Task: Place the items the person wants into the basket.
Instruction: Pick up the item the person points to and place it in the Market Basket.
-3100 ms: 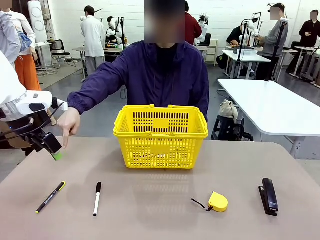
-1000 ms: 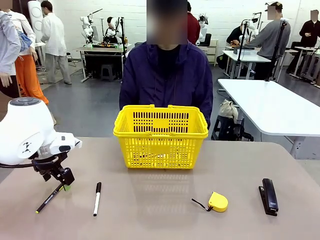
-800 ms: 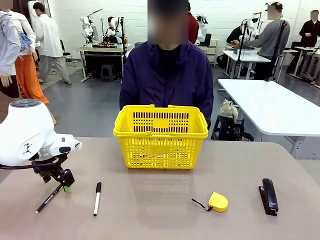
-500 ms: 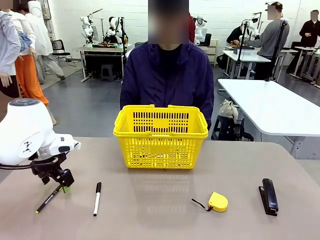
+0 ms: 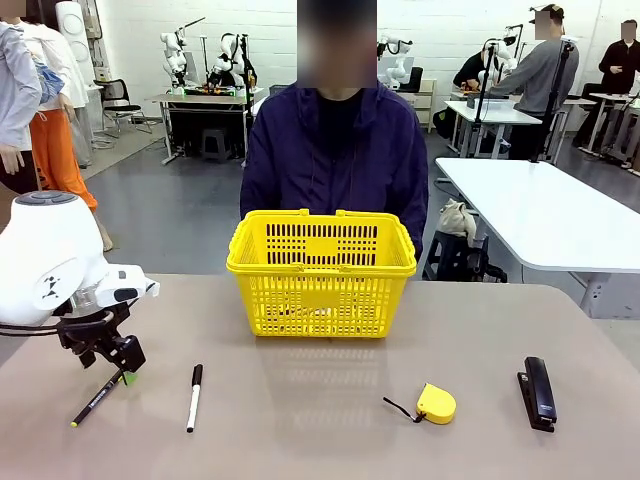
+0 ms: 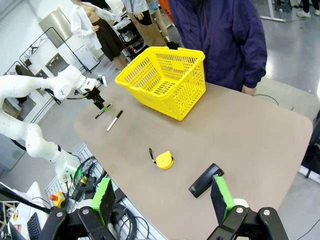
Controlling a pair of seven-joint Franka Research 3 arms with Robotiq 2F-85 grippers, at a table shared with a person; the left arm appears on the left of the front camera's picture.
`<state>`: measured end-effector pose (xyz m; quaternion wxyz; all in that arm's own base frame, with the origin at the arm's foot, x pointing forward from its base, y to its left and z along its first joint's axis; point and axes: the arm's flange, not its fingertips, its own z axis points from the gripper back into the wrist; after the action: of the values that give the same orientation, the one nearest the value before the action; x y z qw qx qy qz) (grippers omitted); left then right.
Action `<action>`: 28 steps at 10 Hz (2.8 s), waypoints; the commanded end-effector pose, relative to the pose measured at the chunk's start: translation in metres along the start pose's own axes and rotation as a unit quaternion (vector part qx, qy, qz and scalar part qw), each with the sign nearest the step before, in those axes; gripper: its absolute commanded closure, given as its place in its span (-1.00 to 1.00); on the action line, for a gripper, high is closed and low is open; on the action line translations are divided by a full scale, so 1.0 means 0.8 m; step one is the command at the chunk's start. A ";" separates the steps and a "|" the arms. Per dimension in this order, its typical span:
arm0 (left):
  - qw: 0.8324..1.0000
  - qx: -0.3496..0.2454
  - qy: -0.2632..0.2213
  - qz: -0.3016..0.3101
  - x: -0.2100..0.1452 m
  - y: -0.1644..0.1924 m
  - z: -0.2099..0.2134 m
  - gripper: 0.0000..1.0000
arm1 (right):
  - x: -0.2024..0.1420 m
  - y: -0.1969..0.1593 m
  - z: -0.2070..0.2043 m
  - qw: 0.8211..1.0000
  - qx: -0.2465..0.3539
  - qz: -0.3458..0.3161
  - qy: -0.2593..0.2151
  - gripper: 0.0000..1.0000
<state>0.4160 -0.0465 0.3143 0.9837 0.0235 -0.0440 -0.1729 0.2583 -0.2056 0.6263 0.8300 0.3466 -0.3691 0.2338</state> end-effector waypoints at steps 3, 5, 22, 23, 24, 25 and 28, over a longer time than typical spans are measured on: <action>1.000 -0.002 0.011 0.017 -0.052 -0.013 -0.009 -1.00 | 0.000 0.000 -0.003 1.000 0.010 0.007 -0.013 -1.00; 1.000 -0.004 0.016 0.018 -0.051 -0.013 -0.011 -1.00 | 0.000 0.000 -0.003 1.000 0.010 0.007 -0.013 -1.00; 1.000 -0.018 0.013 -0.001 -0.048 -0.005 0.008 1.00 | 0.000 0.000 -0.003 1.000 0.010 0.007 -0.013 -1.00; 1.000 -0.025 -0.009 -0.008 -0.048 -0.004 0.046 1.00 | 0.000 0.000 -0.003 1.000 0.010 0.007 -0.013 -1.00; 0.999 -0.034 -0.028 -0.014 -0.046 0.000 0.097 1.00 | 0.000 0.000 -0.003 1.000 0.010 0.007 -0.013 -1.00; 0.998 -0.034 -0.053 -0.031 -0.043 0.007 0.155 1.00 | 0.000 0.000 -0.003 1.000 0.010 0.007 -0.013 -1.00; 0.992 -0.040 -0.077 -0.088 -0.018 0.025 0.314 1.00 | 0.000 0.000 -0.003 1.000 0.010 0.007 -0.013 -1.00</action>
<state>0.3654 -0.0275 0.5474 0.9646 -0.0113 -0.1226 -0.2332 0.2585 -0.2055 0.6261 0.8301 0.3468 -0.3689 0.2338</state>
